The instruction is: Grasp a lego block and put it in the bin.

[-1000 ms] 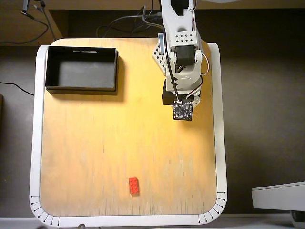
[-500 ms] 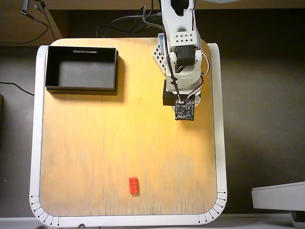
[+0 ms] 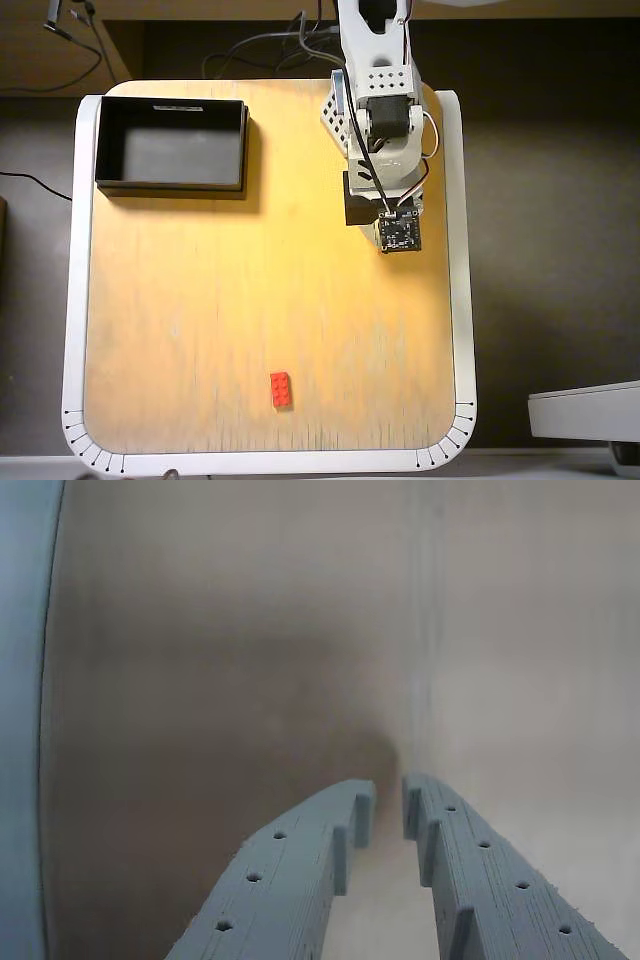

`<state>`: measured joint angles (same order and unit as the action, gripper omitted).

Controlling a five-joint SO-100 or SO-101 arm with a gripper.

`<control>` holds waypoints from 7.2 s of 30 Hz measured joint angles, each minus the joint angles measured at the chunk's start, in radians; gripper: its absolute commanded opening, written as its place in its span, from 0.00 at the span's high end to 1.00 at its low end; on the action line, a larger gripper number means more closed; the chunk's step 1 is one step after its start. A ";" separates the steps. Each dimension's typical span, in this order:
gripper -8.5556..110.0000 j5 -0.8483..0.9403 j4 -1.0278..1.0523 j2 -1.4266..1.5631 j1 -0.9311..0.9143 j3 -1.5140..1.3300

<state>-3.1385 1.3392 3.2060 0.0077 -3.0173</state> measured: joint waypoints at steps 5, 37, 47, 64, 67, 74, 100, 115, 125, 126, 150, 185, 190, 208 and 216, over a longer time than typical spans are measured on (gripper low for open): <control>0.91 -0.015 0.000 0.000 -0.032 0.011; 0.92 -0.009 0.164 -0.569 -0.132 0.658; 0.89 -0.104 0.084 -0.787 -0.229 0.779; 0.89 -0.110 -0.040 -1.213 -0.307 0.986; 0.89 -0.098 -0.043 -1.290 -0.307 1.043; 0.89 -0.092 -0.066 -1.416 -0.334 1.141; 0.82 -0.192 -0.135 -1.881 -0.387 1.562; 0.77 -0.222 -0.144 -2.085 -0.387 1.767; 0.70 -0.244 -0.196 -2.140 -0.387 1.772; 0.70 -0.249 -0.206 -2.148 -0.387 1.772; 0.72 -0.295 -0.371 -2.237 -0.416 1.772; 0.92 -0.272 -0.364 -2.244 -0.433 1.789; 0.92 -0.270 -0.316 -2.235 -0.439 1.790; 0.92 -0.250 -0.051 -1.881 -0.489 1.790; 0.92 -0.221 0.057 -1.669 -0.566 1.790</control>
<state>-3.3594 1.3959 1.5370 -0.5584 -1.2272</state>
